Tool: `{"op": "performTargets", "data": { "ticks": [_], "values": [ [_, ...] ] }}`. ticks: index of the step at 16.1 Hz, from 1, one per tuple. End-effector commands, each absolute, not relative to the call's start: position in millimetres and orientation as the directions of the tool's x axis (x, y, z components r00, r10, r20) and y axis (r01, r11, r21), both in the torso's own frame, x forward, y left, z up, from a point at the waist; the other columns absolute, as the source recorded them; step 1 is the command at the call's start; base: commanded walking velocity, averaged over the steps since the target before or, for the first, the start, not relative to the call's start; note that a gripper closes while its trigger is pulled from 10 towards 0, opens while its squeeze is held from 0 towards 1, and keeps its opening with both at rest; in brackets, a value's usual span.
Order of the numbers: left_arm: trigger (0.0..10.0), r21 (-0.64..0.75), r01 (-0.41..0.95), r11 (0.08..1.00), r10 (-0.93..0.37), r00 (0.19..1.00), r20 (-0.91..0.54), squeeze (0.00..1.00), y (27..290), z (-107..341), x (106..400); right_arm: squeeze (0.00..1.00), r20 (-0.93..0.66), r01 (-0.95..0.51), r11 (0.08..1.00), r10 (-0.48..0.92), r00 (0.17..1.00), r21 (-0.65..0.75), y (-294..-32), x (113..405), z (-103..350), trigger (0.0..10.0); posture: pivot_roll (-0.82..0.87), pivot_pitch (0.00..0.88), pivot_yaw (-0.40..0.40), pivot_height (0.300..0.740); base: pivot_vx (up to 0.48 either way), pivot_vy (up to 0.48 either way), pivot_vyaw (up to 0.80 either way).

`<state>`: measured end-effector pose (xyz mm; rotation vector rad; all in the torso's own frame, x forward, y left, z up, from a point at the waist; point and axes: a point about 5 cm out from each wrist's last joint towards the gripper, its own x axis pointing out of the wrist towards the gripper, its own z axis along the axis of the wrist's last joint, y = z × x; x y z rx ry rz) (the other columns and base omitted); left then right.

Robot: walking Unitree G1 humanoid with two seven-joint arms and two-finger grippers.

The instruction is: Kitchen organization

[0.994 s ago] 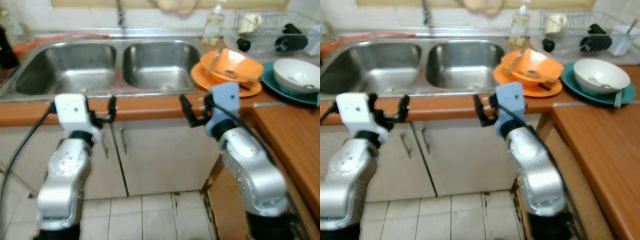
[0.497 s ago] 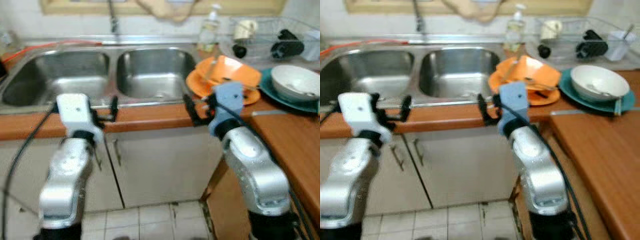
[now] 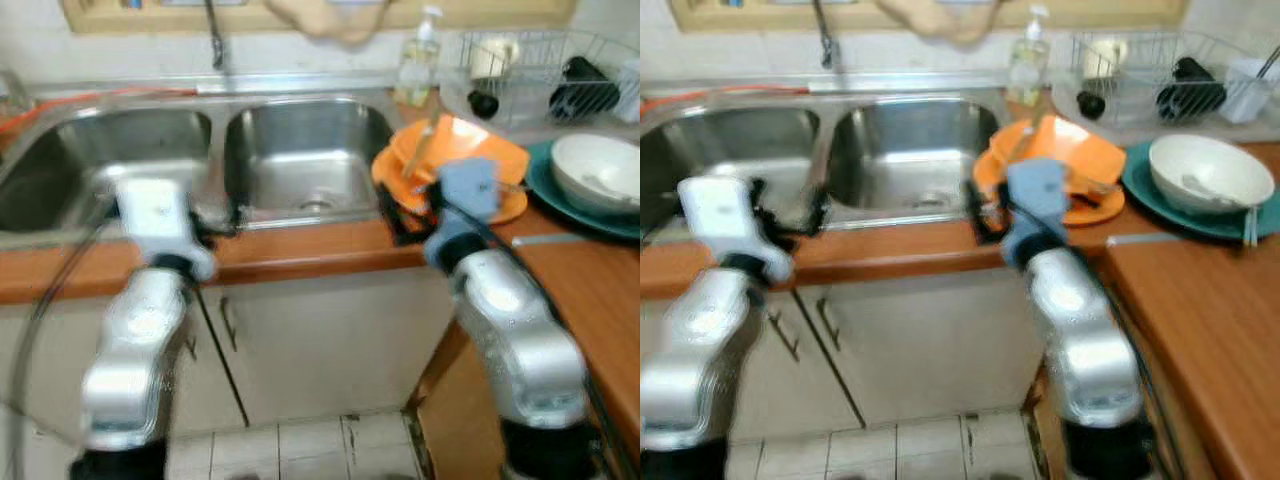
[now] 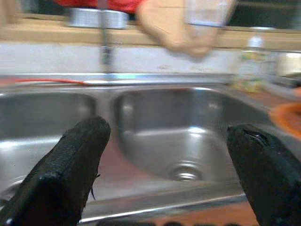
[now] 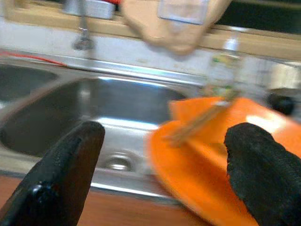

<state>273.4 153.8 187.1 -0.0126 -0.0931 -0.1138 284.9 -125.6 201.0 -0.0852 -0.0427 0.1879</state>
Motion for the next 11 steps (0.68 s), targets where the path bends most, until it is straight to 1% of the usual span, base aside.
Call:
{"op": "performTargets", "data": {
  "ticks": [1,6,11],
  "values": [
    [10.0,0.01,0.091,0.996,-0.092,0.99,0.104,0.0,161,193,274,0.0,0.08,-0.205,0.975,0.211,0.974,-0.083,-119,283,211,10.0,-0.03,0.0,0.008,0.716,0.311,0.0,0.0],
    [10.0,0.016,0.117,0.993,-0.118,0.985,0.129,0.0,160,202,276,0.0,0.08,-0.193,0.978,0.199,0.977,-0.075,-120,283,213,10.0,-0.03,0.0,0.013,0.716,0.31,0.0,0.0],
    [10.0,0.017,0.145,0.989,-0.146,0.98,0.136,0.0,157,205,275,0.0,0.084,-0.197,0.978,0.202,0.976,-0.06,-120,280,217,10.0,-0.03,0.0,0.016,0.716,0.313,0.0,-0.8]
  ]
}}
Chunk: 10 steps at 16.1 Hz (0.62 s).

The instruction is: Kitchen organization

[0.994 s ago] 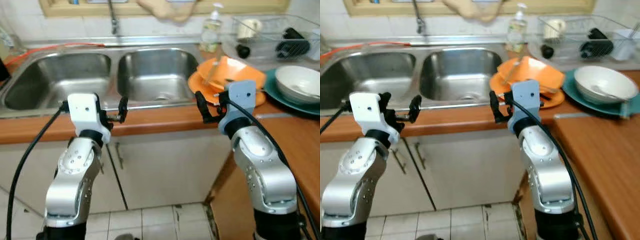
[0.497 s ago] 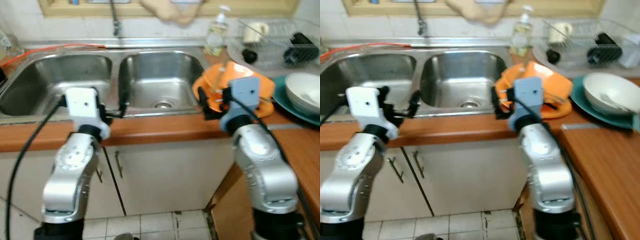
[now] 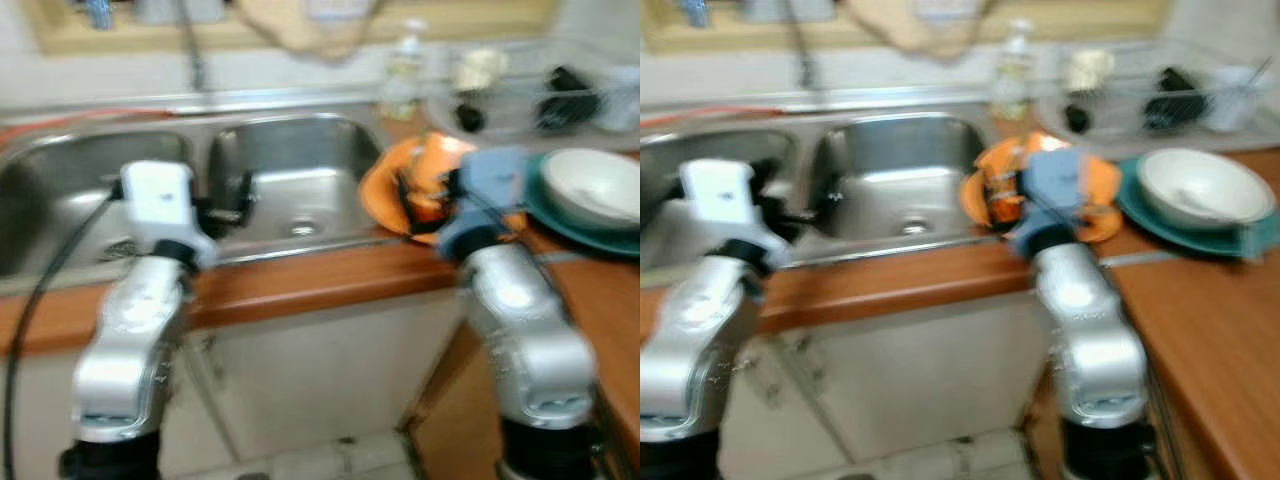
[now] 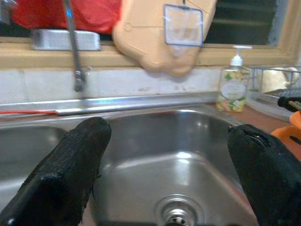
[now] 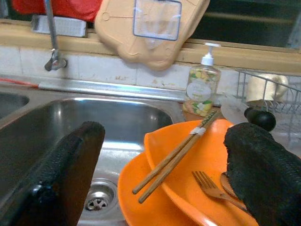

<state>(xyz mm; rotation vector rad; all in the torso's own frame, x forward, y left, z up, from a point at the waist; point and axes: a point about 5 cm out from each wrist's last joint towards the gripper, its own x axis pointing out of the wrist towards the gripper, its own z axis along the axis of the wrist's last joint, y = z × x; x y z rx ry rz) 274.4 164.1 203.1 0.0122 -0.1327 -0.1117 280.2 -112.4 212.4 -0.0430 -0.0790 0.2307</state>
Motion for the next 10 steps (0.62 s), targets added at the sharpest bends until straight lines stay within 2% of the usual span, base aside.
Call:
{"op": "performTargets", "data": {
  "ticks": [1,2,7,10],
  "values": [
    [10.0,0.015,0.147,0.989,-0.147,0.978,0.151,0.0,157,208,275,0.0,0.088,-0.202,0.977,0.207,0.974,-0.065,-120,280,218,10.0,-0.03,0.0,0.015,0.716,0.304,0.0,-0.8],
    [10.0,0.014,0.144,0.989,-0.145,0.976,0.164,0.0,157,210,275,0.0,0.09,-0.206,0.976,0.211,0.973,-0.067,-120,280,219,10.0,-0.03,0.0,0.014,0.716,0.304,0.0,-0.8],
    [10.0,0.041,0.189,0.981,-0.193,0.962,0.194,0.0,157,221,273,0.0,0.094,-0.231,0.97,0.238,0.967,-0.076,-119,276,220,10.0,-0.02,0.0,0.017,0.716,0.284,0.0,0.0],
    [10.0,0.052,0.183,0.982,-0.19,0.961,0.2,0.0,158,224,274,0.0,0.093,-0.238,0.969,0.244,0.965,-0.074,-118,275,221,10.0,-0.02,0.0,0.019,0.716,0.0,0.0,0.0]
  ]
}}
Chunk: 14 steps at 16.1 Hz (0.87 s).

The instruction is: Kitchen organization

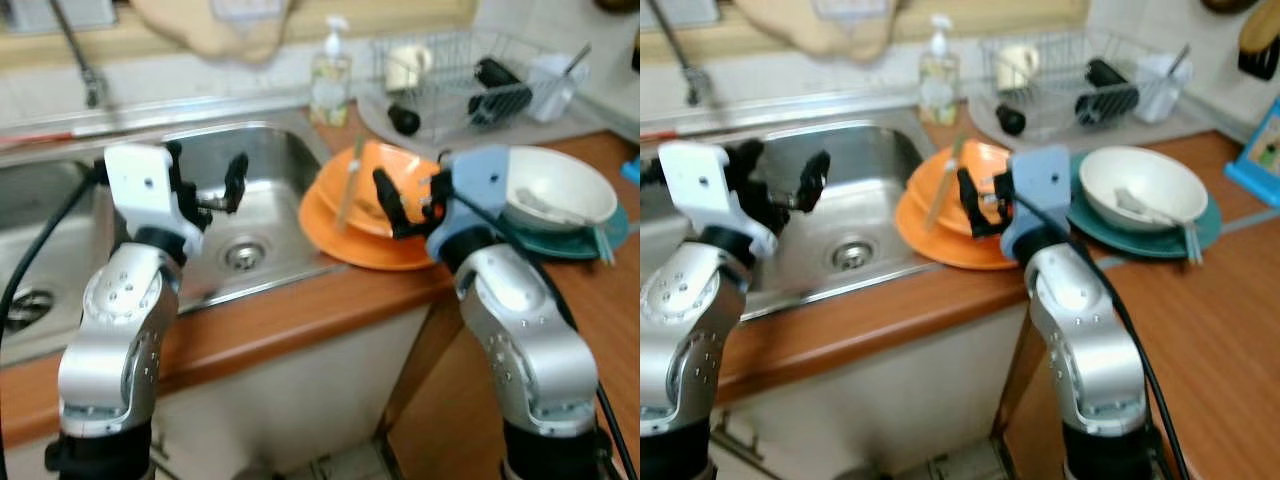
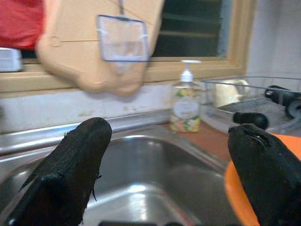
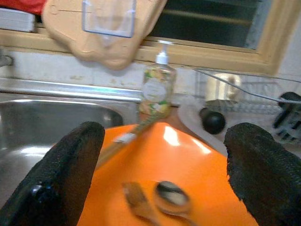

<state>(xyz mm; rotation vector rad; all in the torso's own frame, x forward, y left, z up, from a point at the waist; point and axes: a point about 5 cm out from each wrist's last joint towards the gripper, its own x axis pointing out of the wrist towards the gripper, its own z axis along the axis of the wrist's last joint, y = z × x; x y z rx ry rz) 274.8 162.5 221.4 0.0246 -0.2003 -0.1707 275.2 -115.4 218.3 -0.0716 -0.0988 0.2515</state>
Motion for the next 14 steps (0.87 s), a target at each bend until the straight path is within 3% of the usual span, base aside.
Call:
{"op": "performTargets", "data": {
  "ticks": [1,7,10,14],
  "values": [
    [10.0,0.047,0.185,0.982,-0.191,0.961,0.198,0.0,158,224,274,0.0,0.096,-0.242,0.968,0.248,0.964,-0.072,-118,275,222,10.0,-0.02,0.0,0.019,0.716,0.0,0.0,0.0],
    [10.0,0.019,0.284,0.959,-0.284,0.948,0.147,0.0,153,221,272,0.0,0.093,-0.261,0.964,0.266,0.96,-0.057,-116,277,229,10.0,-0.02,0.0,0.024,0.716,0.0,0.0,0.0],
    [10.0,0.093,0.294,0.951,-0.304,0.945,0.119,0.0,156,218,275,0.0,0.059,-0.236,0.966,0.243,0.968,-0.104,-120,288,234,10.0,-0.02,0.0,0.02,0.716,0.0,0.0,0.0],
    [10.0,0.133,0.355,0.925,-0.367,0.927,0.079,0.0,159,215,270,0.0,0.008,-0.246,0.967,0.247,0.969,-0.063,-119,299,234,10.0,-0.01,0.0,0.015,0.716,0.0,0.0,0.0]
  ]
}}
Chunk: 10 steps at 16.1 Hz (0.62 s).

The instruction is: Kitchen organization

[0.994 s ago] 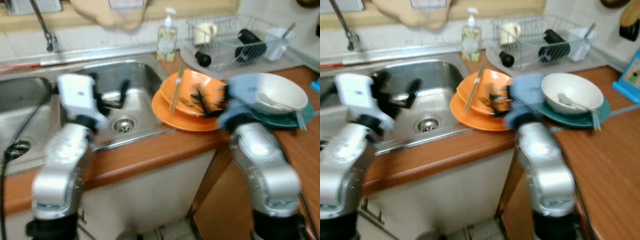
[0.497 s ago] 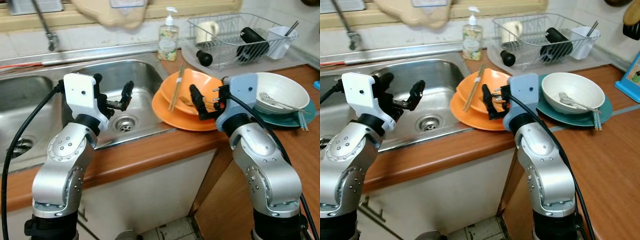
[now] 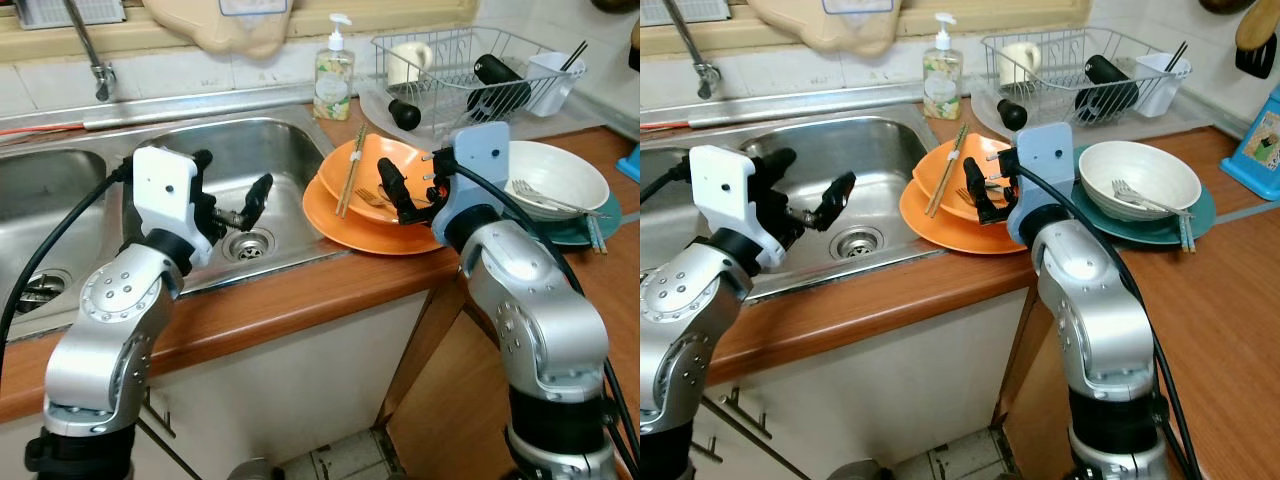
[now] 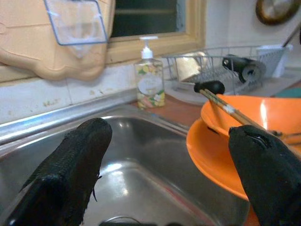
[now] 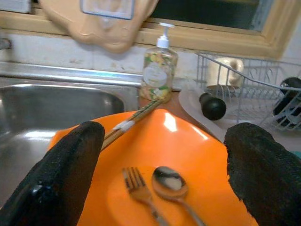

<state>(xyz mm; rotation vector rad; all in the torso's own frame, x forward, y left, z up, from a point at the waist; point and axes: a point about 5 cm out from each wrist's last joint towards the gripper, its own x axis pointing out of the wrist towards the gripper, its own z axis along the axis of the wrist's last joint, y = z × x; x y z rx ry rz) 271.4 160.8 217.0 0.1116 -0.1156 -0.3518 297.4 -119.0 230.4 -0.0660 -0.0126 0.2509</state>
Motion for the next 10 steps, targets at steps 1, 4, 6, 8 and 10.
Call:
{"op": "performTargets", "data": {
  "ticks": [1,4,6,8,10],
  "values": [
    [10.0,0.139,0.371,0.918,-0.383,0.92,0.077,0.0,158,216,270,0.0,-0.007,-0.247,0.968,0.247,0.969,-0.033,-118,302,235,10.0,-0.01,0.0,0.015,0.716,0.0,0.0,0.0],
    [10.0,0.194,0.434,0.88,-0.452,0.89,0.057,0.0,158,215,266,0.0,-0.088,-0.246,0.969,0.248,0.965,0.04,-117,312,233,10.0,0.0,0.0,0.018,0.716,0.0,0.0,0.0],
    [10.0,0.219,0.484,0.847,-0.501,0.865,0.024,0.0,161,213,261,0.0,-0.193,-0.237,0.962,0.26,0.946,0.135,-119,320,229,7.7,0.0,0.0,0.017,0.716,0.0,0.0,0.0],
    [10.0,0.212,0.511,0.833,-0.526,0.85,0.019,0.0,161,215,258,0.0,-0.216,-0.252,0.946,0.295,0.931,0.204,-119,326,229,3.1,0.0,0.0,0.017,0.716,0.0,0.0,0.0],
    [10.0,0.208,0.543,0.813,-0.558,0.83,0.014,0.0,159,216,256,0.0,-0.218,-0.276,0.915,0.346,0.913,0.294,-115,331,228,0.0,0.01,0.0,0.018,0.716,0.0,0.0,0.0]
  ]
}}
